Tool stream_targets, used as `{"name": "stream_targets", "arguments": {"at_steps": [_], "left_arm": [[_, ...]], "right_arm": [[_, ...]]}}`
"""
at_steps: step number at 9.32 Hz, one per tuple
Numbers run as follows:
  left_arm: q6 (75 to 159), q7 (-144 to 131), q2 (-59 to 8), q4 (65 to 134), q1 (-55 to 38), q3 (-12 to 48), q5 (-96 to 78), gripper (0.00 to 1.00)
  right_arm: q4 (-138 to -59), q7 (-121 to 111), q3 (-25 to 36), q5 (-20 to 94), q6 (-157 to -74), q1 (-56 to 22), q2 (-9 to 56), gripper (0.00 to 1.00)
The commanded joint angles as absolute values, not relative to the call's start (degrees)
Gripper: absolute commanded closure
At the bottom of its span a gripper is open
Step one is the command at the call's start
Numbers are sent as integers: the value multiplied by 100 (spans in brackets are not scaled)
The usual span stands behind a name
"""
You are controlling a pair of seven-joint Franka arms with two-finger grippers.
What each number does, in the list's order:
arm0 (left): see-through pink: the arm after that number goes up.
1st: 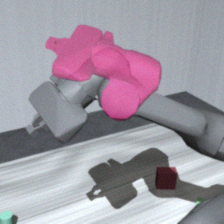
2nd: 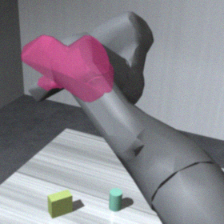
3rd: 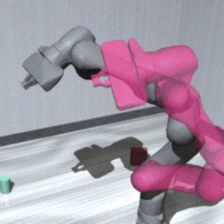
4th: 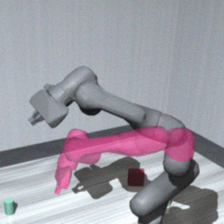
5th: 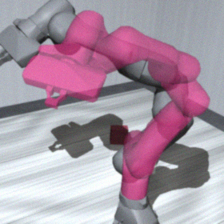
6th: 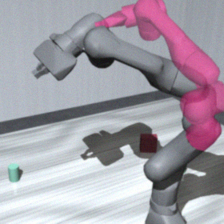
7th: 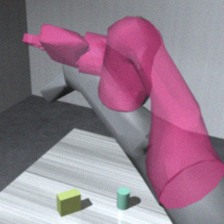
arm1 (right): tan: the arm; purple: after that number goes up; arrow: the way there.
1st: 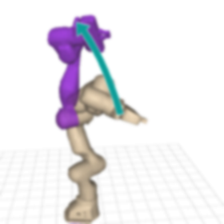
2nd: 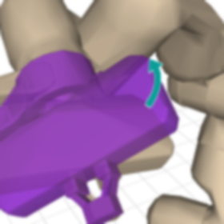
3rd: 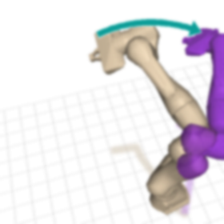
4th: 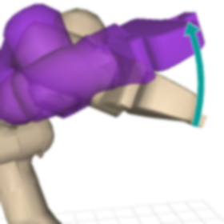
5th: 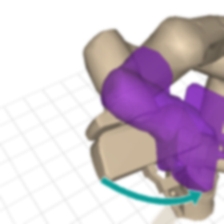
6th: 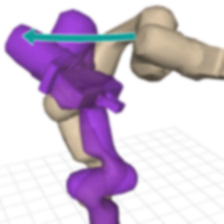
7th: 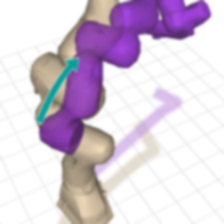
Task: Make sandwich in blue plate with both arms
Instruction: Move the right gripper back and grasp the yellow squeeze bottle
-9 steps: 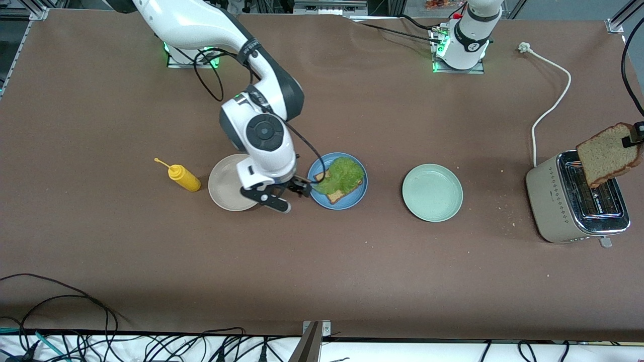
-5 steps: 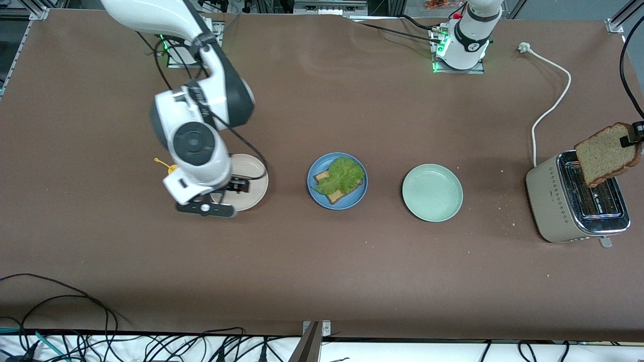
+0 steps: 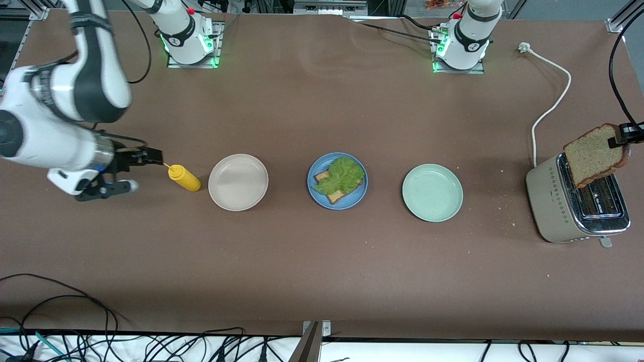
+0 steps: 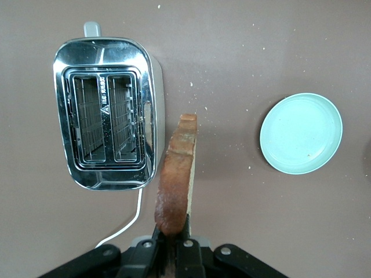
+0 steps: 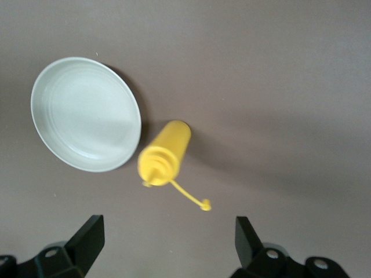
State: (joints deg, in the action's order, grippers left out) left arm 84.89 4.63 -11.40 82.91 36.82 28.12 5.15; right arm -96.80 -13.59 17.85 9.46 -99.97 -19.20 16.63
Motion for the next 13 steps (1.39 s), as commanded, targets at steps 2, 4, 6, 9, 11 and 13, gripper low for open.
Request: {"name": "stream_targets", "arguments": {"at_steps": [2,4,6,9,11,13], "left_arm": [[8464,396,-967,8464,3718,2847,396,100],[8464,325,-958,8499,3718,2927,396,100],[8464,325,-967,8499,3735,2962,413,100],[8473,334,-967,8578,3744,2953,422,100],[8473,334,-967,8578,3753,2953,431,100],[8473,334,-967,8578,3762,2953,439,100]], "right_arm": [[-9976,-4735,1978,2165,-10151,-918,2010,0],[-9775,-6837,1978,3168,-10143,-267,2721,0],[-9642,-8439,1969,4074,-10134,69,3354,0],[-9598,-10881,1943,5270,-10020,123,3962,0],[-9598,-11983,1934,5851,-9373,123,4366,0],[-9580,-13022,1846,6292,-8670,123,4639,0]]}}
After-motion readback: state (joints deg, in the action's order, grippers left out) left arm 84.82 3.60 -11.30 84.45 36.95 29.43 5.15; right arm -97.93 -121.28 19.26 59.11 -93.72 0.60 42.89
